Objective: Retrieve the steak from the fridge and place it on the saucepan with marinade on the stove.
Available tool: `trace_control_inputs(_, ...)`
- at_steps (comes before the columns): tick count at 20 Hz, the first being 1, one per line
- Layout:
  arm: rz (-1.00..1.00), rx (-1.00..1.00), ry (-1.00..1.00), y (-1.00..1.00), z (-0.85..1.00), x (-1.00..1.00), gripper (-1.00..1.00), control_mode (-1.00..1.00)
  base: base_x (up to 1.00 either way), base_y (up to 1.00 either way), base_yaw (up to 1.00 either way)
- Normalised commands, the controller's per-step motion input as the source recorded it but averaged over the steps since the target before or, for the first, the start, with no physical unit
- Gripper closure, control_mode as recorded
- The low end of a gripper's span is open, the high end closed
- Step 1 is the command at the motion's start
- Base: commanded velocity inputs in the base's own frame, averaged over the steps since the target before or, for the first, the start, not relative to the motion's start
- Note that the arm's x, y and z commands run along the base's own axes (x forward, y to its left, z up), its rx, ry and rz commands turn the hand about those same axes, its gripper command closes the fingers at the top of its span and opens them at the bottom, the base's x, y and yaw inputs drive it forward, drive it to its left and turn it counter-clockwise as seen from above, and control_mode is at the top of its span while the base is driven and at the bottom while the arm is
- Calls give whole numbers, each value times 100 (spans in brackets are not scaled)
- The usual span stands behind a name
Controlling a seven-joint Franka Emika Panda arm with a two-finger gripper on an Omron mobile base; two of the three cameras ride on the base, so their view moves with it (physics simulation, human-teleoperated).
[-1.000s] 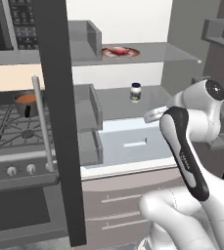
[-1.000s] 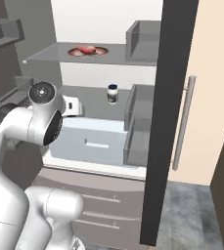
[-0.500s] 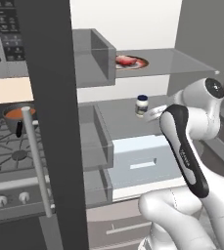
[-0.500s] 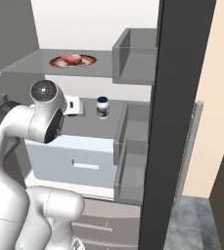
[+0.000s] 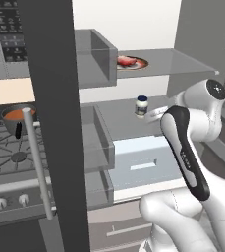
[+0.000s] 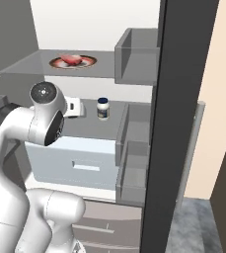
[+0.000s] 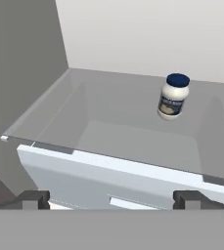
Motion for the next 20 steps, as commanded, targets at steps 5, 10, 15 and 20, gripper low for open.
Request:
trace_control_inputs(5,0,0,4,6,3,26,-100,-100,26,8,0)
trace_control_inputs(10,0,-4,10,6,42,26,-100,-100,0,0,0)
trace_control_inputs(15,0,-8,8,3,54,20,-100,-100,0,0,0)
trace_control_inputs(20,0,-9,0,0,33,7,-100,-100,0,0,0)
